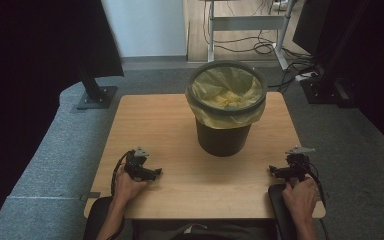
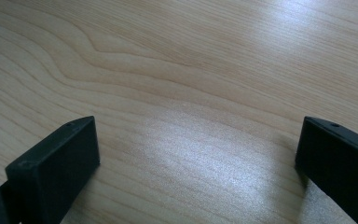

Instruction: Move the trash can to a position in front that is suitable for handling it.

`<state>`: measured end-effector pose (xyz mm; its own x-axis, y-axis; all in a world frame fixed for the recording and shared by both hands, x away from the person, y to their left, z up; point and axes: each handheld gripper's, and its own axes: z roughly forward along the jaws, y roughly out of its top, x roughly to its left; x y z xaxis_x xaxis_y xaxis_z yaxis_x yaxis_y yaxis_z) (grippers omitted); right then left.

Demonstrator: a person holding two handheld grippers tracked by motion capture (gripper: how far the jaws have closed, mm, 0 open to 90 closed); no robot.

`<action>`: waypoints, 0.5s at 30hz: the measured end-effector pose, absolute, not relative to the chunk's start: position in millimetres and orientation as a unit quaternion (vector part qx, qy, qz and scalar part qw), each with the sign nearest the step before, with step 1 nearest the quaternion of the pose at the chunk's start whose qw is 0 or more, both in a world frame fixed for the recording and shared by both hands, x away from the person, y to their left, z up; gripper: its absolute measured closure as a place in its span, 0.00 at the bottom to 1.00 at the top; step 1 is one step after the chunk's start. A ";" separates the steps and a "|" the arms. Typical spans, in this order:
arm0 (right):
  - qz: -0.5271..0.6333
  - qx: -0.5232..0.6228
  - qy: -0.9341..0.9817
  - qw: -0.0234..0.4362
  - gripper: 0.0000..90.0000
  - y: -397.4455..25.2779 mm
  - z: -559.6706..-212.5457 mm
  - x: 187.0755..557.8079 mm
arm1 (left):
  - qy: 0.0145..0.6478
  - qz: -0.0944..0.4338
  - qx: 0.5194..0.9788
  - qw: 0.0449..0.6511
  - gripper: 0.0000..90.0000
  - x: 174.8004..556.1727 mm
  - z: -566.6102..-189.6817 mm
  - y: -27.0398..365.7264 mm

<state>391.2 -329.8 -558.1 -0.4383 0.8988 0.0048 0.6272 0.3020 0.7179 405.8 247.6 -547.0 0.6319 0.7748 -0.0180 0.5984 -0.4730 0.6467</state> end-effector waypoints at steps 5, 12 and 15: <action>0.332 0.489 0.780 0.205 0.00 -329.8 -558.0 391.3 | 0.408 0.141 0.846 0.313 0.00 405.9 -546.8 246.5; 0.334 0.488 0.780 0.203 0.00 -329.9 -558.0 392.4 | 0.413 0.142 0.844 0.310 0.00 407.3 -546.5 243.3; 0.334 0.482 0.784 0.201 0.00 -328.9 -558.0 397.7 | 0.411 0.140 0.846 0.310 0.00 407.8 -546.2 243.7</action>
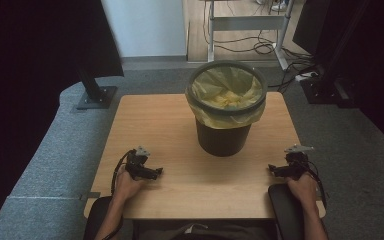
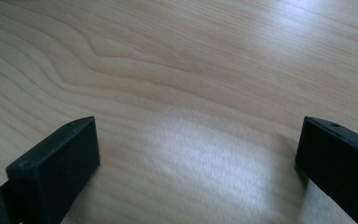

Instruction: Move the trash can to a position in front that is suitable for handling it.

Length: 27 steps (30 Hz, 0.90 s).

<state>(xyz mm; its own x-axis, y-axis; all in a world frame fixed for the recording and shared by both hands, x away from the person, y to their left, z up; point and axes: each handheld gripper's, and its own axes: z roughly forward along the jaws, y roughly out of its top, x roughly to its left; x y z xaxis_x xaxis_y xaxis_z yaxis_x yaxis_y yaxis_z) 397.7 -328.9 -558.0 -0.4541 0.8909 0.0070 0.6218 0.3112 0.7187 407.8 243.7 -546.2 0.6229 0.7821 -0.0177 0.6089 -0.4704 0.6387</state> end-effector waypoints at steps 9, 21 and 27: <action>0.336 0.473 0.790 0.198 0.00 -326.0 -557.9 403.7 | 0.400 0.129 0.857 0.300 0.00 411.0 -543.9 244.5; 0.348 0.484 0.785 0.169 0.00 -318.7 -553.1 403.0 | 0.401 0.106 0.859 0.300 0.00 419.2 -536.5 242.7; 0.357 0.490 0.778 0.168 0.00 -314.9 -538.3 403.5 | 0.399 0.089 0.854 0.322 0.00 424.1 -526.5 240.4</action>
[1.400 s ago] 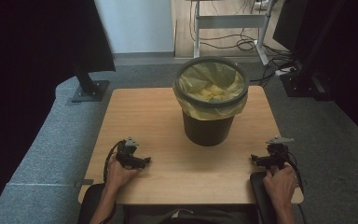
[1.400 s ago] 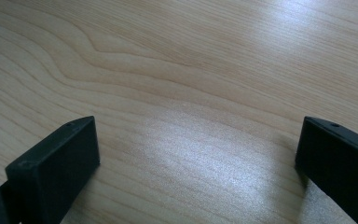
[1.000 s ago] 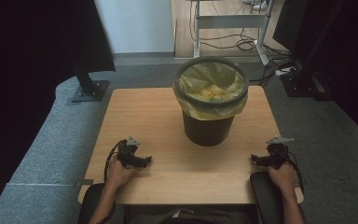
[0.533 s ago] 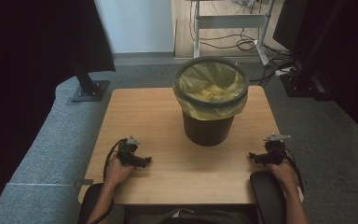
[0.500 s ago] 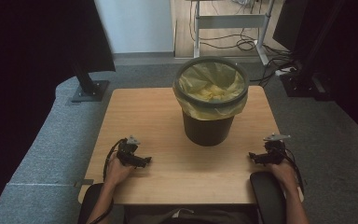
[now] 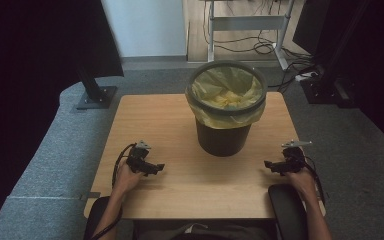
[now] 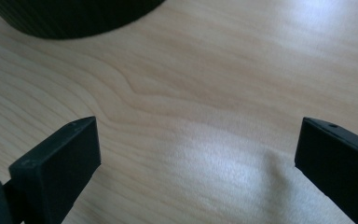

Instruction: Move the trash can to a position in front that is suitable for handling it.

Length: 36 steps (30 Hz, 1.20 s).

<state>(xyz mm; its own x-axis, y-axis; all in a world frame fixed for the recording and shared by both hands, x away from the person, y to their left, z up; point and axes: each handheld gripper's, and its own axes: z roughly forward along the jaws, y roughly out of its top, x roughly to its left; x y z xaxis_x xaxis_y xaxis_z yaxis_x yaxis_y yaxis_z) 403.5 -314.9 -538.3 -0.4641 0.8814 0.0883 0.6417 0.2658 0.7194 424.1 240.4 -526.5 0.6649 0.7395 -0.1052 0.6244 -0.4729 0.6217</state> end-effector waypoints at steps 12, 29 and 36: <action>0.354 0.465 0.789 0.187 0.00 -298.6 -515.9 413.7 | 0.404 0.074 0.845 0.343 0.00 432.6 -518.2 238.2; 0.389 0.486 0.764 0.172 0.00 -287.0 -497.3 450.6 | 0.386 0.086 0.847 0.355 0.00 446.5 -499.7 226.7; 0.399 0.487 0.758 0.171 0.00 -281.9 -487.4 467.1 | 0.384 0.096 0.845 0.360 0.00 456.3 -491.6 223.2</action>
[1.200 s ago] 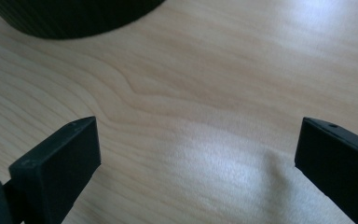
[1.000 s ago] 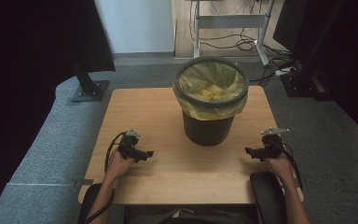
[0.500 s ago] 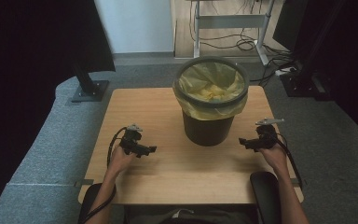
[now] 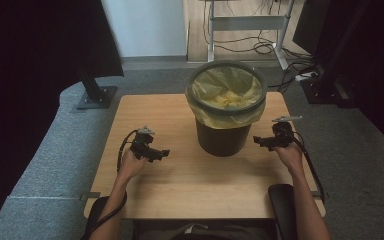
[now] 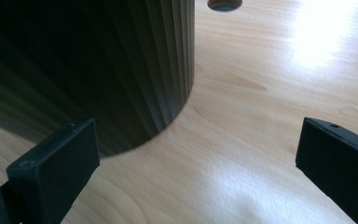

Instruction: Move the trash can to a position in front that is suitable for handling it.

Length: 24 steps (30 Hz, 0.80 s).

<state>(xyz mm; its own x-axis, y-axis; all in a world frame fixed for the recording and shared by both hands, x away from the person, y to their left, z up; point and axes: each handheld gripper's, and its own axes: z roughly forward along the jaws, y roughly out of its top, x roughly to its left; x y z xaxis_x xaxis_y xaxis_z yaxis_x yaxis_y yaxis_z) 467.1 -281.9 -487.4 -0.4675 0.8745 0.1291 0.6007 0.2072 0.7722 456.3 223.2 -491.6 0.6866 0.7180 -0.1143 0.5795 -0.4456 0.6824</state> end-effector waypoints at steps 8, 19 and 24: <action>0.385 0.496 0.757 0.182 0.00 -277.6 -482.4 491.7 | 0.388 0.104 0.837 0.371 0.00 467.6 -486.2 220.1; 0.400 0.516 0.732 0.194 0.00 -280.7 -479.1 517.0 | 0.384 0.113 0.840 0.366 0.00 483.2 -475.0 212.1; 0.407 0.512 0.732 0.191 0.00 -277.2 -481.1 518.9 | 0.393 0.126 0.832 0.372 0.00 495.2 -469.0 207.7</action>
